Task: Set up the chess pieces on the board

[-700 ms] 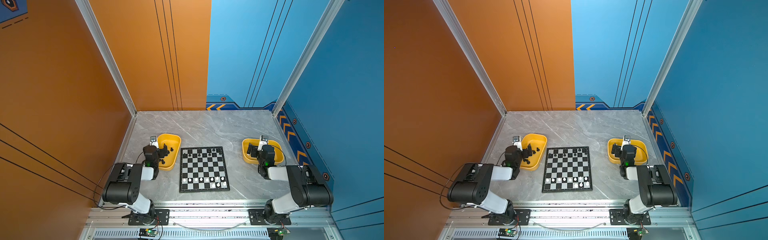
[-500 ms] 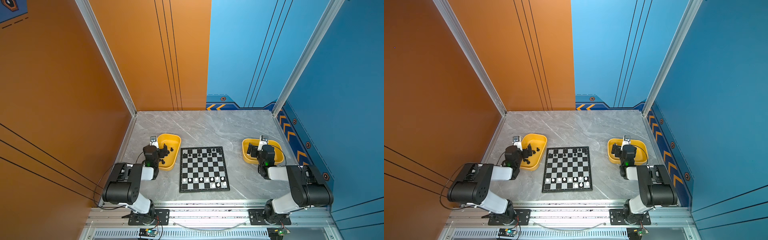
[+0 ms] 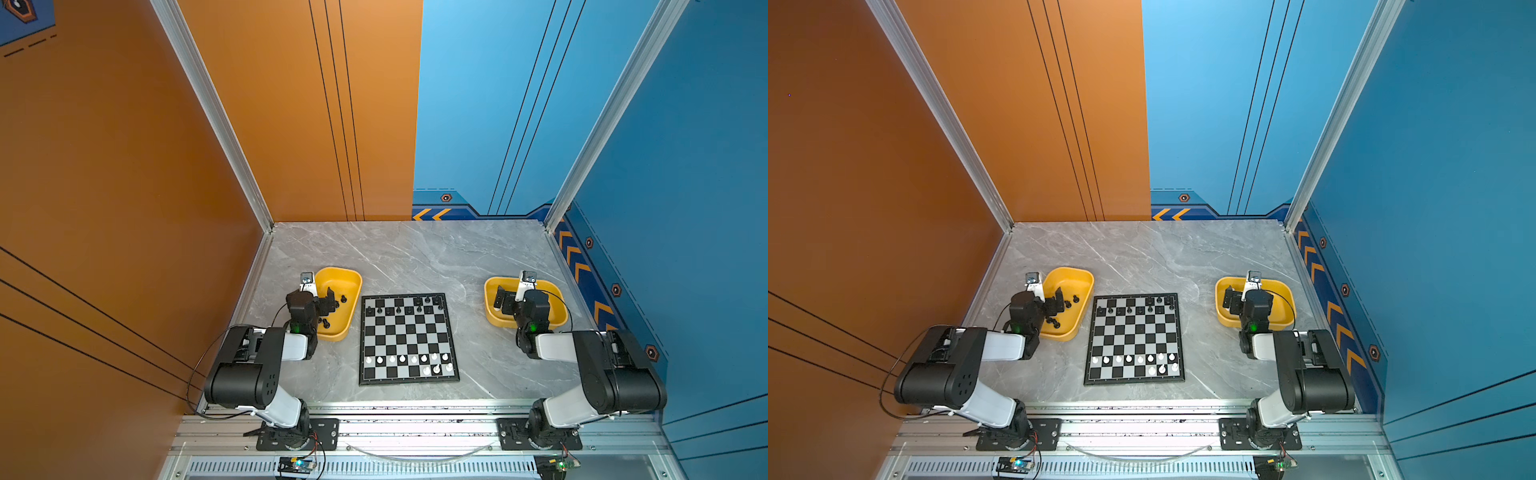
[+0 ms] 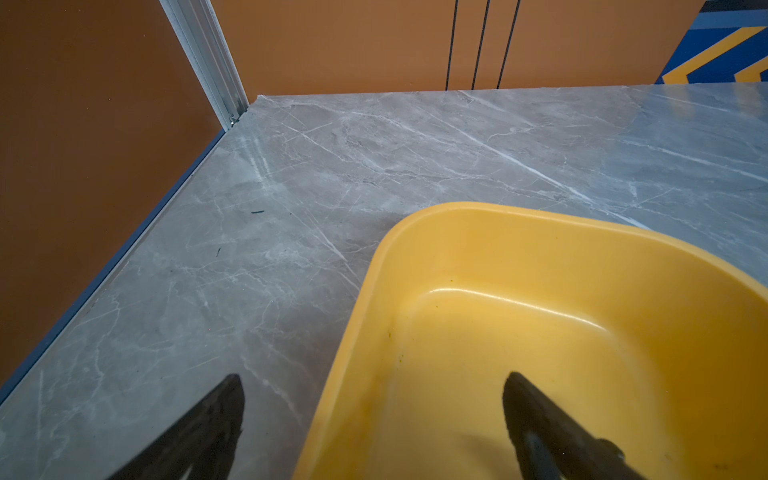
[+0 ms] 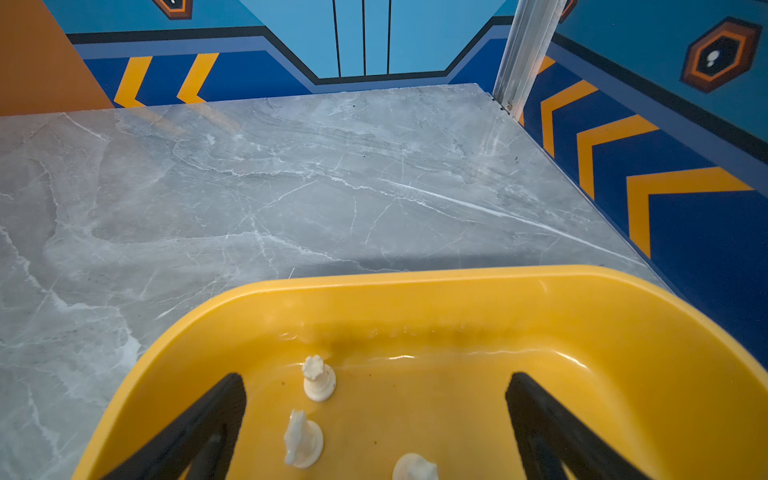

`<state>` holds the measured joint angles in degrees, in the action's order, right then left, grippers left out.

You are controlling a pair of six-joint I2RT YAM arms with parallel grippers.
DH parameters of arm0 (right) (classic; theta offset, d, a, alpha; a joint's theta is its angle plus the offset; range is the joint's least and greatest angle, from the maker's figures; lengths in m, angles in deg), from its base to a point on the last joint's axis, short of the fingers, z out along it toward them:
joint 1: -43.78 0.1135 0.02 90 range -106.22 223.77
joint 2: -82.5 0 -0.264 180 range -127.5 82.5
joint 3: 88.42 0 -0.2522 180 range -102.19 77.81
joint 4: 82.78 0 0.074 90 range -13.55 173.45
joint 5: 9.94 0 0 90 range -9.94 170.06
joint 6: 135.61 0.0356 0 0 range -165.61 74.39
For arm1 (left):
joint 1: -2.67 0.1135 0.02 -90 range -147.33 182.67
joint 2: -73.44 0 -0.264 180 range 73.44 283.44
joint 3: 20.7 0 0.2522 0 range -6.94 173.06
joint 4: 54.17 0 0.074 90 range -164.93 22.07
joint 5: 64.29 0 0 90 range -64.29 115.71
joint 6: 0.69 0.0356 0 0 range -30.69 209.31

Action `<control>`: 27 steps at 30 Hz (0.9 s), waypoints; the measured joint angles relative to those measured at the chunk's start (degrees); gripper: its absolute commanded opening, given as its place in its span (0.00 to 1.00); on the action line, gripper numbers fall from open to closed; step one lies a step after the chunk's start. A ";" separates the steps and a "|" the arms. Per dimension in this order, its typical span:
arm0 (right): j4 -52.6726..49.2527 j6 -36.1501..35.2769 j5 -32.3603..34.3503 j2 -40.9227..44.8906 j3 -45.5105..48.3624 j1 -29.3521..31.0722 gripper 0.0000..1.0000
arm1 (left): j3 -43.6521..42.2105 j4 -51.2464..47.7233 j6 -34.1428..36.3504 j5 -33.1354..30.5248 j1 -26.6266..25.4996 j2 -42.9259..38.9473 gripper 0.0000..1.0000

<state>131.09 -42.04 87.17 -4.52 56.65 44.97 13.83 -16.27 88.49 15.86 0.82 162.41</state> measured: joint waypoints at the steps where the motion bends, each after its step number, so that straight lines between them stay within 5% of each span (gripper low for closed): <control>1: 0.00 0.00 0.00 0.00 0.00 0.00 1.00 | 0.00 0.00 0.00 0.00 0.00 0.00 0.98; 18: -1.11 0.07 3.91 3.91 0.13 1.25 1.00 | 1.68 -3.56 0.02 -0.24 -0.09 -0.63 0.98; 22: -12.31 0.09 8.72 16.28 -2.08 3.19 1.00 | 6.62 -13.40 0.44 -2.01 -1.07 -6.49 0.98; 27: -34.38 3.50 12.96 27.41 -16.87 2.75 1.00 | 15.04 -23.21 0.87 -4.70 -4.33 -15.28 0.98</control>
<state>96.71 -38.54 100.13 22.89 39.77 47.72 28.87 -39.48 89.36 11.16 -3.50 147.13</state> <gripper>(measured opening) 0.998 0.976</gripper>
